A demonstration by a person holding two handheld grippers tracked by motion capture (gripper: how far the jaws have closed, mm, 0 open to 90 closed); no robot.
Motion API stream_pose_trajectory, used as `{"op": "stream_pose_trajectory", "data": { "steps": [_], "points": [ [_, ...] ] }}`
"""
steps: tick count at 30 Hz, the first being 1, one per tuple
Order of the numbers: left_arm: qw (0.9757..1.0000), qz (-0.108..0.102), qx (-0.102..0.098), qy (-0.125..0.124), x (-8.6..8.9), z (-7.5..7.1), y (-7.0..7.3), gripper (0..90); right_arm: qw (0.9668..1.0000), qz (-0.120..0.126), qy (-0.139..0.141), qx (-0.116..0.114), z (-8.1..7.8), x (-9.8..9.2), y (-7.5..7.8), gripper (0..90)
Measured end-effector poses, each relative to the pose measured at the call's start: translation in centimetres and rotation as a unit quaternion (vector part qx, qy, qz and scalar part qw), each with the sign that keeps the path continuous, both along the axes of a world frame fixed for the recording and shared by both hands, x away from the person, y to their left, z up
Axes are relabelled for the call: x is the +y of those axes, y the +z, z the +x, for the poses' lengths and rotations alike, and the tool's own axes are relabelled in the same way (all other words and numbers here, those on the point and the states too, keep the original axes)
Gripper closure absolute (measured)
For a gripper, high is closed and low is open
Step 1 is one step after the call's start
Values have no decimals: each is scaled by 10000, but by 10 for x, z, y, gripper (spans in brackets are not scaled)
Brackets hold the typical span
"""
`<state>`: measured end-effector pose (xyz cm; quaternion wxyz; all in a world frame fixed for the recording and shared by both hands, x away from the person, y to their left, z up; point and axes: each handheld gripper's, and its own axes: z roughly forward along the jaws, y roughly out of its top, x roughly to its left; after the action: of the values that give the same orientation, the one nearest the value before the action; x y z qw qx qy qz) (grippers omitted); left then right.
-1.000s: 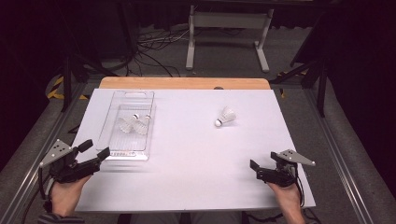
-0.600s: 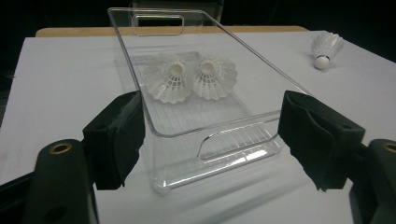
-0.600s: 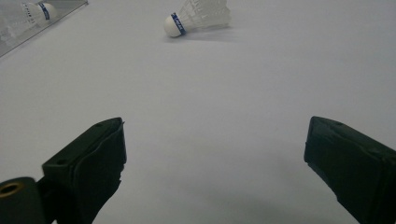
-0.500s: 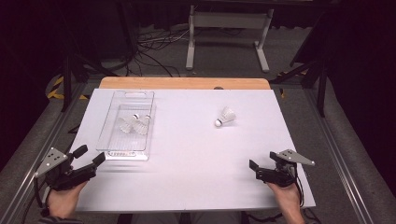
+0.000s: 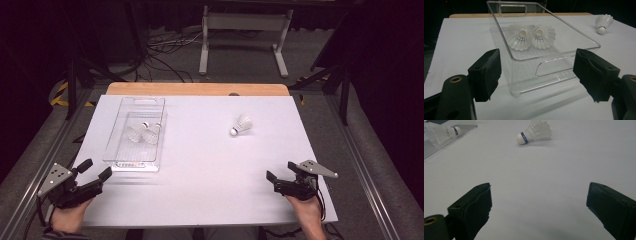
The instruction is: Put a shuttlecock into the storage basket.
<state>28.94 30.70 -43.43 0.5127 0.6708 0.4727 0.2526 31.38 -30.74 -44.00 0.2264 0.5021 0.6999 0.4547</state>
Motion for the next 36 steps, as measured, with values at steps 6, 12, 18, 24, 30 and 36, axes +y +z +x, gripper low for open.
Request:
{"op": "stream_pose_trajectory", "data": {
  "steps": [6,12,18,24,30,36],
  "points": [
    [10000,-42,-4,4,0,0,0,235,10000,1,-6,-6,0,-1,0,69],
    [10000,-87,25,6,2,-1,-2,234,10000,37,18,-35,1,0,2,64],
    [9999,-116,49,8,1,-2,-2,233,9999,-30,68,-134,3,4,6,61],
    [10000,-72,44,8,1,-3,-2,233,9997,-21,146,-191,6,7,10,60],
    [10000,-72,44,20,0,-5,-3,232,9996,-28,189,-193,11,11,12,54],
    [10000,-71,56,-6,0,-6,-3,231,9994,-12,244,-246,17,17,17,51]
  ]
}}
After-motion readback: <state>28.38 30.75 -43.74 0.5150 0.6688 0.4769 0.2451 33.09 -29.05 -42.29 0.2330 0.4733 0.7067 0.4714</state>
